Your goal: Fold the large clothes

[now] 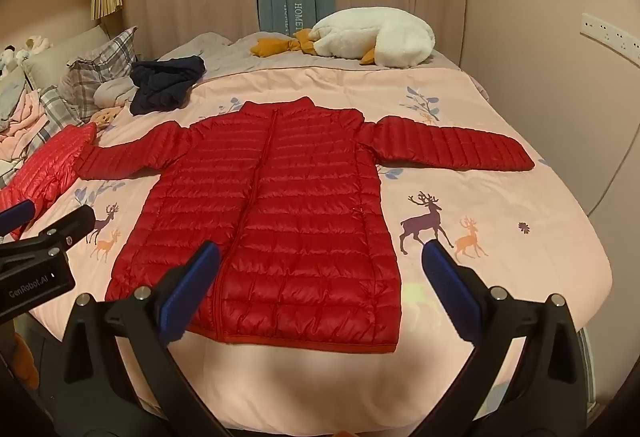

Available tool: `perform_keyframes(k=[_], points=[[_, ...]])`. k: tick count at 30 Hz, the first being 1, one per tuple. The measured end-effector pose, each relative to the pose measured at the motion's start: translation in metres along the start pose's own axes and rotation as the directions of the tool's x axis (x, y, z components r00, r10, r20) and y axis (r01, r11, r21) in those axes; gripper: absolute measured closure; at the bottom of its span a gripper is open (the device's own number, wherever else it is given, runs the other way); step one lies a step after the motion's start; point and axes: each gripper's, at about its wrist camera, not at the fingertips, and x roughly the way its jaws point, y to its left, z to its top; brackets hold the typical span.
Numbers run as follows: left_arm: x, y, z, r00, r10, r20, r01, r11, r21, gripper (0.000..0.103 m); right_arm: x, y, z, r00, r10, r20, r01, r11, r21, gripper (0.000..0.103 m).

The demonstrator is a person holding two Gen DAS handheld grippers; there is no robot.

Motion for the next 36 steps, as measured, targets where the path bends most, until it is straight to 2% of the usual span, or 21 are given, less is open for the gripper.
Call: perform_keyframes(k=[36], points=[[0.0046, -0.0041, -0.0054, 1.0, -0.011, -0.017, 0.011, 1.0, 0.008, 0.001, -0.0008, -0.0003, -0.0007, 1.0, -0.001, -0.001, 0.001, 1.0, 0.001, 0.002]])
